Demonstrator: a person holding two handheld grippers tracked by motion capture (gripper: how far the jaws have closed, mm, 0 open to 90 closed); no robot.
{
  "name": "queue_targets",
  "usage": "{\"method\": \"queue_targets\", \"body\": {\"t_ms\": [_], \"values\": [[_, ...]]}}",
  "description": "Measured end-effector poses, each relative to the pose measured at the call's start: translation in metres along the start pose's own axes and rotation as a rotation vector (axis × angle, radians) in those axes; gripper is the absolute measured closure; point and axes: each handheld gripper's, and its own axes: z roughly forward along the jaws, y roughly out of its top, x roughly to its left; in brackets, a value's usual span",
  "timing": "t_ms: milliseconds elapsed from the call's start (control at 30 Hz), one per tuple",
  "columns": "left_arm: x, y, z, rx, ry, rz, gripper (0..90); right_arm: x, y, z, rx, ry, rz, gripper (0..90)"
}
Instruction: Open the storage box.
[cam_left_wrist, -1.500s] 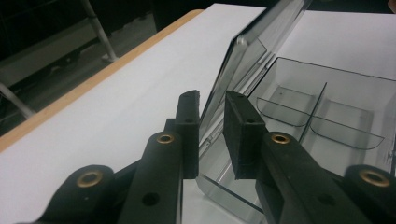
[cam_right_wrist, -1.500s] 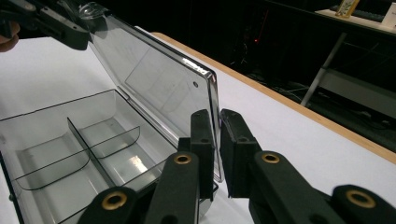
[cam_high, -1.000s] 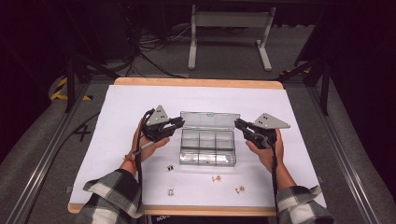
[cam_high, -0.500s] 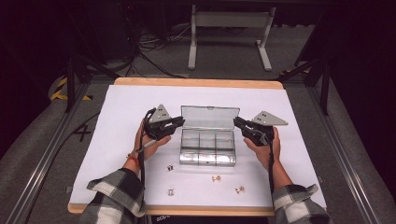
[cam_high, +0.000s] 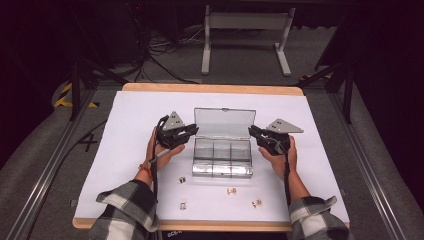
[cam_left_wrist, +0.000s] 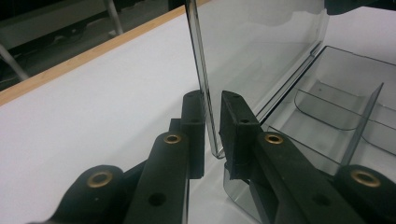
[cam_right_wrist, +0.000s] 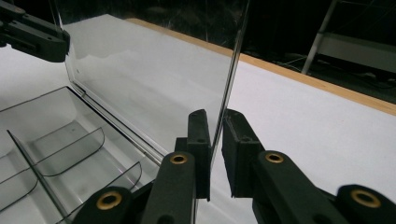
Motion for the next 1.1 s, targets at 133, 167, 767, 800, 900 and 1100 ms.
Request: {"method": "queue_targets", "body": {"t_ms": [133,167,767,800,900,1100], "values": [[0.000,-0.001,0.003,0.004,0.003,-0.020,79.5,-0.001,-0.003,0.004,0.021,-0.006,-0.001,81.5],[0.000,-0.001,0.003,0.009,0.004,-0.022,79.5,-0.001,-0.003,0.005,0.023,-0.004,0.008,81.4],[0.001,-0.005,0.013,0.047,0.026,-0.029,76.7,-0.004,-0.009,0.014,0.050,0.003,0.042,77.1],[0.001,-0.005,0.013,0.050,0.026,-0.031,76.3,-0.005,-0.010,0.014,0.053,0.005,0.046,76.6],[0.001,-0.006,0.014,0.056,0.023,-0.034,74.8,-0.005,-0.011,0.015,0.063,0.009,0.054,75.3],[0.002,-0.008,0.016,0.065,0.015,-0.047,72.8,-0.006,-0.013,0.017,0.071,0.018,0.067,73.0]]}}
